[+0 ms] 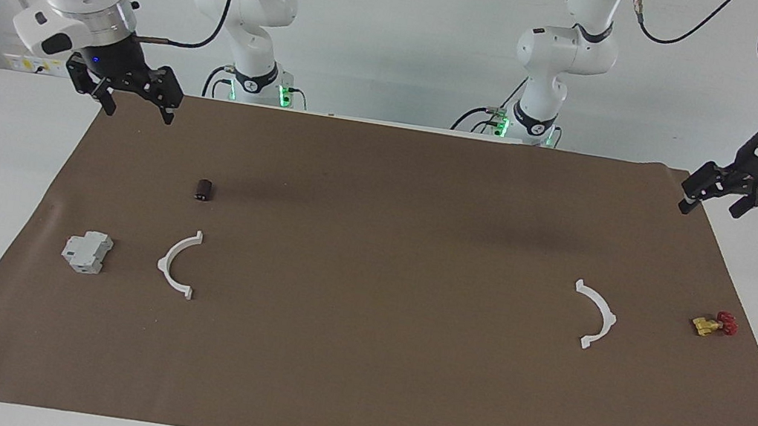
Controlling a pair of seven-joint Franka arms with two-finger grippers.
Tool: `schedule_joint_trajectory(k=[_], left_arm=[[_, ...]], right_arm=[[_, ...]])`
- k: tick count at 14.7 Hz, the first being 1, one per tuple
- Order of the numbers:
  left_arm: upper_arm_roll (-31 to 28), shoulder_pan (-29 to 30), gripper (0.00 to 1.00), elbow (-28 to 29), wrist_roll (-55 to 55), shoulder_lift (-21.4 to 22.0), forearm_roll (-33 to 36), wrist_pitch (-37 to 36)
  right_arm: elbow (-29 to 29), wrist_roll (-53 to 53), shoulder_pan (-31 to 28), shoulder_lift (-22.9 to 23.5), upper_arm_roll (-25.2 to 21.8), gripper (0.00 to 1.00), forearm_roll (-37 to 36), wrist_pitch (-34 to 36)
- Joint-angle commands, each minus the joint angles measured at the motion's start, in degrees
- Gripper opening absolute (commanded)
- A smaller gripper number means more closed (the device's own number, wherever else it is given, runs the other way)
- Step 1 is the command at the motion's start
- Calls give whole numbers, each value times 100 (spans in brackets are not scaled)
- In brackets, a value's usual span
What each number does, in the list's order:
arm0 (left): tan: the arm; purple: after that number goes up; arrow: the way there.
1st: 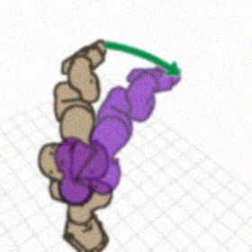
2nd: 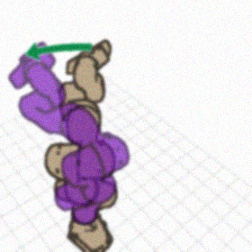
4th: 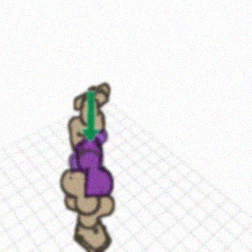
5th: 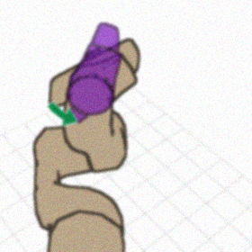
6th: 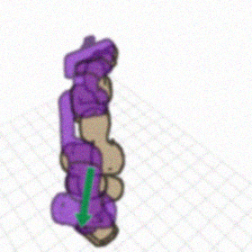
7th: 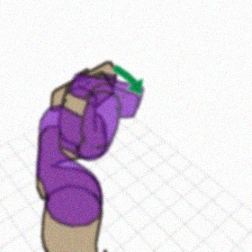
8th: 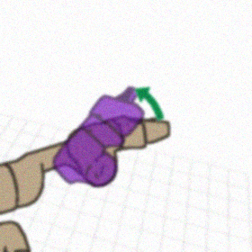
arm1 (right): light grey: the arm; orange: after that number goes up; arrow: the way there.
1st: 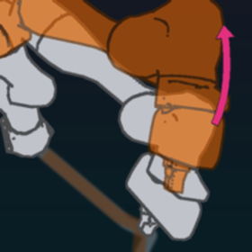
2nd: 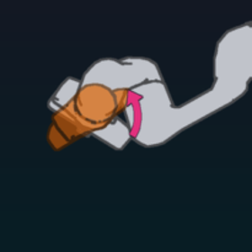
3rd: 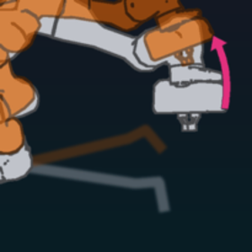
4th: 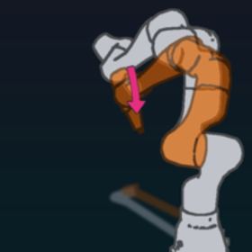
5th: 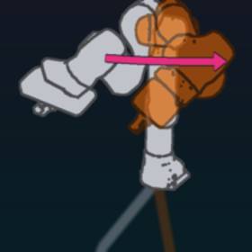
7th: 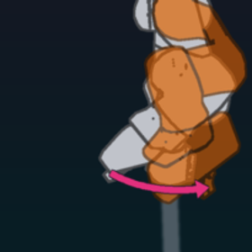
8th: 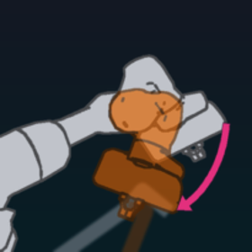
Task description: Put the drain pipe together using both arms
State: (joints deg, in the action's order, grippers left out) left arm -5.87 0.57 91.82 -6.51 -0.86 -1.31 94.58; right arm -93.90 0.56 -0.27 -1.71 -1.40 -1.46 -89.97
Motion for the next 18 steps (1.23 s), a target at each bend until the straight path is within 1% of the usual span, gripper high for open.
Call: schedule_joint_trajectory(k=[1, 2, 4, 6, 7, 9, 11, 12, 14, 17, 18], left_arm=[[16, 5, 100, 187, -70, 165, 34, 43], [16, -4, 100, 187, -61, 165, 34, 43], [16, -13, 100, 187, -61, 165, 34, 35], [16, -21, 100, 187, -53, 165, 34, 26], [16, -22, 100, 187, -52, 165, 34, 26], [16, -30, 100, 187, -52, 165, 34, 26], [16, -39, 100, 187, -44, 165, 34, 26], [16, -39, 100, 187, -44, 165, 34, 26], [16, -39, 100, 187, -44, 165, 34, 26], [16, -39, 100, 187, -44, 165, 34, -26], [16, -39, 100, 178, -35, 165, 34, -36]], right_arm=[[-67, 85, -70, -75, 8, 100, 93, 15], [-76, 137, -70, -75, 16, 100, 93, 24], [-198, 137, -61, -101, 25, 100, 102, -168], [-558, 190, -61, -154, 25, 100, 102, -791], [-629, 338, -61, -58, 25, 100, 102, -968], [-621, 454, -79, 432, 25, 100, 241, -1450], [-673, 882, -96, 968, 17, 100, 462, -2170], [-770, 1059, -96, 1258, 25, 100, 462, -2652], [-1068, 1113, -114, 1602, 25, 100, 471, -3357], [-1175, 1464, -123, 2138, 25, 100, 480, -3869], [-1218, 1499, -131, 2236, 25, 100, 471, -3974]])
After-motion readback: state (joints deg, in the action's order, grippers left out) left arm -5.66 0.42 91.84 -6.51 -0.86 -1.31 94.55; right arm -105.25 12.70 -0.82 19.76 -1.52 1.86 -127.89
